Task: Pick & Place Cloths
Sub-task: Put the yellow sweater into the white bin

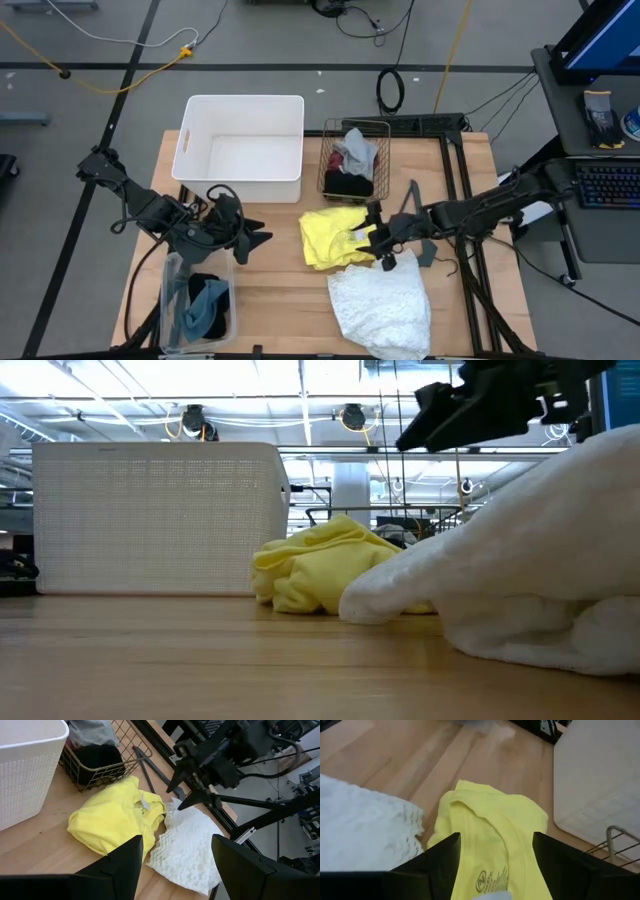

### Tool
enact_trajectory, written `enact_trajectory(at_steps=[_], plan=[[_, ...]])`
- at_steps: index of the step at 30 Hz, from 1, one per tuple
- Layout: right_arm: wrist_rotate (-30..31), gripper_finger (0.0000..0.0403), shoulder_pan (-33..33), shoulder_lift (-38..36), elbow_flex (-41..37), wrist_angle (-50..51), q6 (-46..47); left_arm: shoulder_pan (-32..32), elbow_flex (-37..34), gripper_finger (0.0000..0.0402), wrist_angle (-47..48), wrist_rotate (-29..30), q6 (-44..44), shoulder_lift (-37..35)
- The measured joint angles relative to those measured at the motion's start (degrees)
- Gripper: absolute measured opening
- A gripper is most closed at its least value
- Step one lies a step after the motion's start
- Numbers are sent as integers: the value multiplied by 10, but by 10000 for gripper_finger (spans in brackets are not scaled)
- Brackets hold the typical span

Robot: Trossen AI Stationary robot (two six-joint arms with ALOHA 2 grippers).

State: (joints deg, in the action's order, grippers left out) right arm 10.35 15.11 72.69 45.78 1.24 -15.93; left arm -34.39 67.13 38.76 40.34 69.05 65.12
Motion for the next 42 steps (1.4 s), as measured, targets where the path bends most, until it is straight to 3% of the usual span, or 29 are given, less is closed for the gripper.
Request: enact_trajectory(at_steps=[18, 31, 37, 42], plan=[[3, 263, -44, 144, 0, -34, 78, 0, 0, 241, 0, -9, -1, 0], [48, 269, -57, 253, 2, -39, 107, 0, 0, 241, 0, -19, -9, 0], [50, 239, -56, 279, 3, -20, 144, 0, 0, 241, 0, -19, -13, 0], [47, 168, -56, 281, 2, -9, 157, 0, 0, 241, 0, -19, -15, 0]])
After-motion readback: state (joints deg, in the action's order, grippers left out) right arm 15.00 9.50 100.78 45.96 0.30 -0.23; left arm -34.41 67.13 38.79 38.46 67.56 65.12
